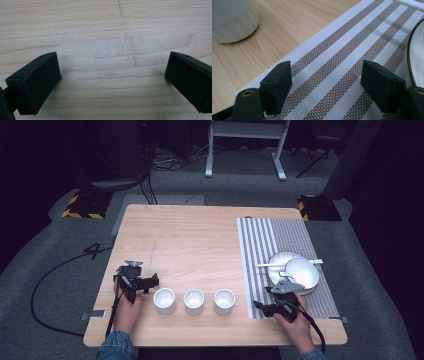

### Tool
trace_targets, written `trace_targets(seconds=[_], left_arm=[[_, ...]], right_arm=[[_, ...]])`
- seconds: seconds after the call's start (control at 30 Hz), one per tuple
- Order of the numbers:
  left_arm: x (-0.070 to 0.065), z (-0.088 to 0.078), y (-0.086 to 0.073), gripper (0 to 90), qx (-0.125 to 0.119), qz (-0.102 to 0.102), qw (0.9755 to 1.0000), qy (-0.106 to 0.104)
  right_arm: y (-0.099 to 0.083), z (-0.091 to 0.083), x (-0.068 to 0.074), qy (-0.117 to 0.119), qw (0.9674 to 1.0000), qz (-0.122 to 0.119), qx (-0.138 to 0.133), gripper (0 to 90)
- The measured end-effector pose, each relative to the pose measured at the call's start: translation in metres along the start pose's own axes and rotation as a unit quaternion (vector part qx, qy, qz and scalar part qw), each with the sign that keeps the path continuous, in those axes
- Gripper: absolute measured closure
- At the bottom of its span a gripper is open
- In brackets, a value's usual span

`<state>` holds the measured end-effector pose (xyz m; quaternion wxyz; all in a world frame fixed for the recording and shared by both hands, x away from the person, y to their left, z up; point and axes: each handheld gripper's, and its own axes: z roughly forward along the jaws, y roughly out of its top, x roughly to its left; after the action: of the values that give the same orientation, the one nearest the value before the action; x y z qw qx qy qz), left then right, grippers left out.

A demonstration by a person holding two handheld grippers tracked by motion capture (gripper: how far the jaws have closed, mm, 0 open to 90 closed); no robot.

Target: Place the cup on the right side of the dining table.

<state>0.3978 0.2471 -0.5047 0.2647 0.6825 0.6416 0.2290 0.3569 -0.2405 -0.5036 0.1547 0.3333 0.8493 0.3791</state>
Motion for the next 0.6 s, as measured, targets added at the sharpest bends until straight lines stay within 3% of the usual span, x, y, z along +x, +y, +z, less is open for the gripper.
trace_targets(seconds=[0.07,0.6], left_arm=[[-0.0001,0.0001,0.0,0.2,-0.001,-0.001,1.0,0.0],[0.0,0.0,0.0001,0.2,0.0,0.0,1.0,0.0]], right_arm=[[0.0006,0.001,-0.0005,-0.008,0.9999,0.009,0.004,18.5],[0.0005,0.0009,0.0002,-0.013,0.9998,0.011,0.005,18.0]])
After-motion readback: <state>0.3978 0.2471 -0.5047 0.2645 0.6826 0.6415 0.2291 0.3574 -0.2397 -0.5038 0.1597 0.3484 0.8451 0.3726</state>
